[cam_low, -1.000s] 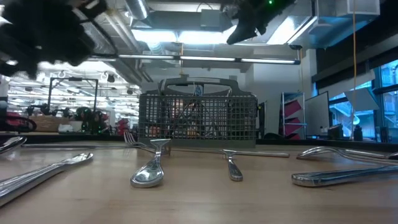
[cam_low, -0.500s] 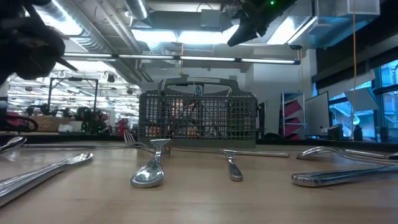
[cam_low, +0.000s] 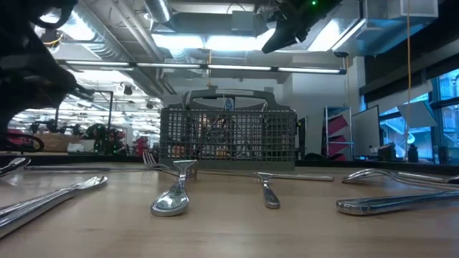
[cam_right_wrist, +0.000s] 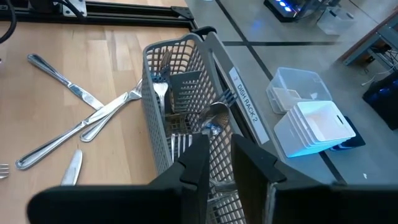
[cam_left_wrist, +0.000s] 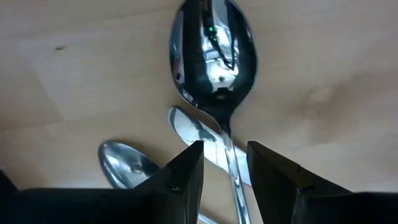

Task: Sort silverware
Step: Put the silver spoon into the gray silverware organizer

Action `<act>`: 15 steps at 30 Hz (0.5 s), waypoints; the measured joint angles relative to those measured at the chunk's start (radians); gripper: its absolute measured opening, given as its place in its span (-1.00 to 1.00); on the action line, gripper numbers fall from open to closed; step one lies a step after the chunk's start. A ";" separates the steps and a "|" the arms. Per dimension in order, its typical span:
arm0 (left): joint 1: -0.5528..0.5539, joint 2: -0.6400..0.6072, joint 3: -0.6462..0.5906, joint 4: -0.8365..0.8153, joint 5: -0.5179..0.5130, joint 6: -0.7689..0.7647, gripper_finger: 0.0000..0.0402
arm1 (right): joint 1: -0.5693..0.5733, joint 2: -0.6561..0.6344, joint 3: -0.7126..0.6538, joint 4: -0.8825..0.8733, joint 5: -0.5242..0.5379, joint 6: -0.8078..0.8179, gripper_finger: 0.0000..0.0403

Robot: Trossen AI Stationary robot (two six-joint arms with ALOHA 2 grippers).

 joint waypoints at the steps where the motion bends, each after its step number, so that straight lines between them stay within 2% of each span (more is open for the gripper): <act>1: 0.000 0.009 0.000 0.004 0.000 0.000 -0.42 | 0.000 0.000 0.000 -0.001 0.000 0.000 -0.66; 15: 0.001 0.039 0.000 0.043 -0.060 -0.015 -0.42 | 0.000 0.000 0.000 -0.006 -0.001 0.000 -0.66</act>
